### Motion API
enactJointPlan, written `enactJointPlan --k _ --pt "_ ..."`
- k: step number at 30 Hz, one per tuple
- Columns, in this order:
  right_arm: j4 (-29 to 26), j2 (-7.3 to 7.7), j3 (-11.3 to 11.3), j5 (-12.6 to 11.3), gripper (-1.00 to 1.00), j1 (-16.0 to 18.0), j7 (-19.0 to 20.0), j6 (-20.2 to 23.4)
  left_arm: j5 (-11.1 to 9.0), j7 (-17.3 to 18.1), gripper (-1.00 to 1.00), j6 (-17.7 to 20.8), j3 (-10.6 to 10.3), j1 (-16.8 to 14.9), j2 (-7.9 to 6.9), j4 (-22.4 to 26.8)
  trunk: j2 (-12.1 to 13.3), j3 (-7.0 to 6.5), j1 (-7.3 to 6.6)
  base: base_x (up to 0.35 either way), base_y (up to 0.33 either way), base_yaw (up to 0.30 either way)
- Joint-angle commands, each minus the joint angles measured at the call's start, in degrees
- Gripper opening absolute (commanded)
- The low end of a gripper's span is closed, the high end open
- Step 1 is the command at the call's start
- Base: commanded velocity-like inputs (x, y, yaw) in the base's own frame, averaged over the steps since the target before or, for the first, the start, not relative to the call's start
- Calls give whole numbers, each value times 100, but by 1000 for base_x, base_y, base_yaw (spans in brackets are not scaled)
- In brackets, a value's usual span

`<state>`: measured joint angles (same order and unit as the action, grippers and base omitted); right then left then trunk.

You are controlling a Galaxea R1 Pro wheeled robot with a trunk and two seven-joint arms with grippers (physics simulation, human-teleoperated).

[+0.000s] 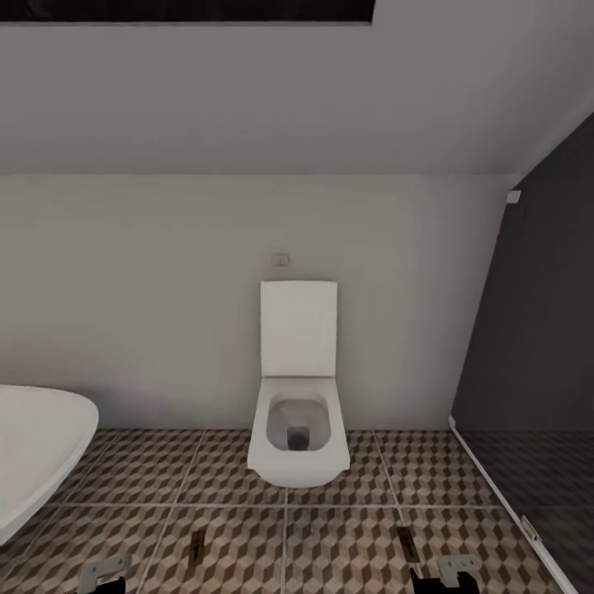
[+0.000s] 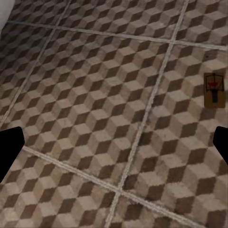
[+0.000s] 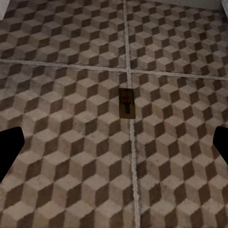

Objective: Take the four mousetraps from the cabinet in the bathroom and place them on the bathroom floor. Make sure all four end up on the same floor surface, and ensure that at least two of them are either under or directly next to the same bathroom sink.

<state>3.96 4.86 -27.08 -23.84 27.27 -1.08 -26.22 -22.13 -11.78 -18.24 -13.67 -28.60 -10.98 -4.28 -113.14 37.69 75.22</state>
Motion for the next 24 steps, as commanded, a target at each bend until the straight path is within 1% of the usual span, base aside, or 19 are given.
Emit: enactJointPlan --k 1,19,24 --pt "17 -5 -49 -24 100 7 -12 -24 -33 -3 100 -28 -48 -8 4 -20 38 -12 -23 0 0 0" --pt "17 -11 -51 -24 100 7 -15 -25 -29 24 100 -24 -48 3 -2 -26 760 -336 -419 0 0 0" --pt "17 -11 -51 -24 100 7 -15 -25 -29 26 100 -29 -49 7 12 -27 760 -336 -419 0 0 0"
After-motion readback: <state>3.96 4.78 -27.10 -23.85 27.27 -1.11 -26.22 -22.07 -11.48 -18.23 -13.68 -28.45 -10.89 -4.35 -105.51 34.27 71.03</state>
